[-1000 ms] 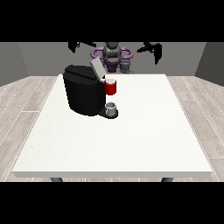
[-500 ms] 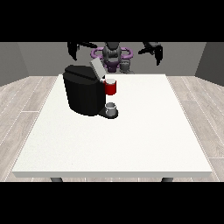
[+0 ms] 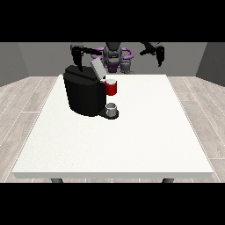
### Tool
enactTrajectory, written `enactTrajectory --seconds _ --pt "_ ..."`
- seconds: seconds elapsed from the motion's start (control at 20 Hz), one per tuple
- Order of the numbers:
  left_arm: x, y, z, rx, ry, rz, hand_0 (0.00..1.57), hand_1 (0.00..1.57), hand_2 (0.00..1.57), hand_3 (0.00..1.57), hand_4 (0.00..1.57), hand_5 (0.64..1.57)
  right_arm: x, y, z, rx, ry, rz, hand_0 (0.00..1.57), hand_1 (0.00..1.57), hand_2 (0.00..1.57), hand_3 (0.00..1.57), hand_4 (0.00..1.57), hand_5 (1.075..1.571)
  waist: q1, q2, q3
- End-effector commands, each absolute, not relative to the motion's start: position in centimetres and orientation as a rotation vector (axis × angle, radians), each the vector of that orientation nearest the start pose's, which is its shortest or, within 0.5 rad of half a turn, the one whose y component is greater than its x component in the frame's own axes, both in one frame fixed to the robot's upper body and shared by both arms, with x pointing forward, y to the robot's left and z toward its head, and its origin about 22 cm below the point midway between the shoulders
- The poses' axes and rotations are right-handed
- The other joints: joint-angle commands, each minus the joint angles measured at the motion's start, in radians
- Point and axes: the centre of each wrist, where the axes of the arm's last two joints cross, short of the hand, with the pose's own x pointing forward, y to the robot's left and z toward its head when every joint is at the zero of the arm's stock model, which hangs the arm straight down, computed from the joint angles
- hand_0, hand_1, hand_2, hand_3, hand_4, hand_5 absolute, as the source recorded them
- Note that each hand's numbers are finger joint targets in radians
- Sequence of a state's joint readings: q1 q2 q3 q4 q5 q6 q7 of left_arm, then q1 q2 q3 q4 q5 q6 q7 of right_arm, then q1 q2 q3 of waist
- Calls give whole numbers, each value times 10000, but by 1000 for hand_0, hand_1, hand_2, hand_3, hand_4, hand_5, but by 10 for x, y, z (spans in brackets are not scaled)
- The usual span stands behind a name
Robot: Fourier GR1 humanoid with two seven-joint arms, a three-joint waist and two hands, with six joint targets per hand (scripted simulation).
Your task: Insert the coffee pod into the coffee machine and close the lid
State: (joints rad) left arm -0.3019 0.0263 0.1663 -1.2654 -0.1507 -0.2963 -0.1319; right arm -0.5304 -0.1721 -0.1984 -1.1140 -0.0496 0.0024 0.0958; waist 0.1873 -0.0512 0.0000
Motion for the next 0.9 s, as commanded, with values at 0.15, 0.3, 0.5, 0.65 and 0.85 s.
enactTrajectory --seconds 0.15,0.3,0.5,0.65,0.85 --pt "297 260 2 -678 -16679 -2831 0 0 0 0 381 1571 388 -238 90 -180 -15558 1100 0 0 0 0 0 1571 -355 432 -1" --pt "297 261 13 -397 -16753 -2541 0 0 0 0 336 1571 384 -239 69 -277 -15446 1555 0 0 0 0 0 1571 -354 664 0" --pt "286 261 7 -229 -16659 -2854 0 0 0 0 312 1571 381 -221 55 130 -15616 1567 0 0 0 0 0 1571 -304 717 1" --pt "306 279 34 324 -17175 -2668 0 0 0 0 347 1571 405 -230 110 -96 -16257 1574 0 0 0 0 79 1571 -331 1282 -1" --pt "300 280 31 344 -17105 -2730 0 0 0 0 339 1571 405 -208 99 -258 -16504 1968 0 0 0 0 163 1571 -315 1264 -1"
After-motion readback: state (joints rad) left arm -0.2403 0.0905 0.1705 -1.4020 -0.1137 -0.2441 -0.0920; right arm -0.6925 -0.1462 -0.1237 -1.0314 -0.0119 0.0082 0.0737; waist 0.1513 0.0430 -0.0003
